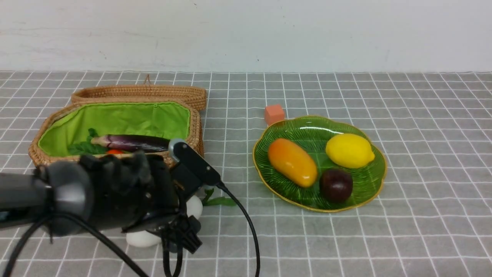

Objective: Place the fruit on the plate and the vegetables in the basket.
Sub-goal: Take a daikon with your left arm and place it on the basket on the left.

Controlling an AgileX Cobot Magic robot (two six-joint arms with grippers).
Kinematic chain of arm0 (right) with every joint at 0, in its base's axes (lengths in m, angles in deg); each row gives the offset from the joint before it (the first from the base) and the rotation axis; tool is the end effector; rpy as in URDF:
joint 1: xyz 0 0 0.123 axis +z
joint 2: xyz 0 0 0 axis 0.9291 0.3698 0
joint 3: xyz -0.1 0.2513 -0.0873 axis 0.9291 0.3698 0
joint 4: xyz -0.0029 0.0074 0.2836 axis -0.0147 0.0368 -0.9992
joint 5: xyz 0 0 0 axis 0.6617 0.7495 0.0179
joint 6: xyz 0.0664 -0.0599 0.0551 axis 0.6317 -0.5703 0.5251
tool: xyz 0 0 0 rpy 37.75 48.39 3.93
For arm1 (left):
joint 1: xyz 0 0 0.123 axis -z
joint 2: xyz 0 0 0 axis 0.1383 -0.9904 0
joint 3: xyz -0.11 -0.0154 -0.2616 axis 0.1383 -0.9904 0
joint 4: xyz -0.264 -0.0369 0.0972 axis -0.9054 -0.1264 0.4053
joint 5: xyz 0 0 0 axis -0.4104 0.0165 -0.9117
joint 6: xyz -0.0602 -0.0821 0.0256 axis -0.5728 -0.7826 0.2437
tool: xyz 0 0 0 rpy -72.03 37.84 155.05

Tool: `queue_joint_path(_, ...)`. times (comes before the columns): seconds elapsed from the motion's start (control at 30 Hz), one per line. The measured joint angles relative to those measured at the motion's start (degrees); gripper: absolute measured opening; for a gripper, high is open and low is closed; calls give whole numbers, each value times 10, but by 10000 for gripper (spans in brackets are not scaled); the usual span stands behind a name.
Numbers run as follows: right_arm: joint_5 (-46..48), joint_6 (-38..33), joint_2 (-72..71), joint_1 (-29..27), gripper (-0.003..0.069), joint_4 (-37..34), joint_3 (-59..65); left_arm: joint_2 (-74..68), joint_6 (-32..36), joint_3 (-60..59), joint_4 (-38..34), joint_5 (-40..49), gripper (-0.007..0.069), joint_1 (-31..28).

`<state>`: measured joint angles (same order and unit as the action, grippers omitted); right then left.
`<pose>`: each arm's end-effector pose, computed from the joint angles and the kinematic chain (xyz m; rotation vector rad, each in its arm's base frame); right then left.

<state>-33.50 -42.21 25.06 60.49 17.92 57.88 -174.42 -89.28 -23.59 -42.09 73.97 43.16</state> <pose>0.0983 -0.0070 0.1692 -0.0219 1.8817 -0.1160 0.3077 -0.1731 0.1304 0.8987 2.4560 0.3184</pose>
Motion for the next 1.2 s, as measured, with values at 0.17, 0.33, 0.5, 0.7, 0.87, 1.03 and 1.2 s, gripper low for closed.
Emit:
queue_joint_path(0.17,0,-1,0,0,242,0,0,-12,-17,3,17,1,546,0)
queue_joint_path(0.33,0,-1,0,0,242,0,0,-12,-18,3,17,4,545,0)
queue_joint_path(0.5,0,-1,0,0,242,0,0,9,-10,1,-6,33,545,0)
queue_joint_path(0.7,0,-1,0,0,242,0,0,94,144,1,-160,82,543,0)
queue_joint_path(0.87,0,-1,0,0,242,0,0,176,279,7,-308,150,543,0)
queue_joint_path(1.03,0,-1,0,0,242,0,0,226,301,74,-271,199,543,-11)
queue_joint_path(1.2,0,-1,0,0,242,0,0,211,319,146,-230,202,543,-105)
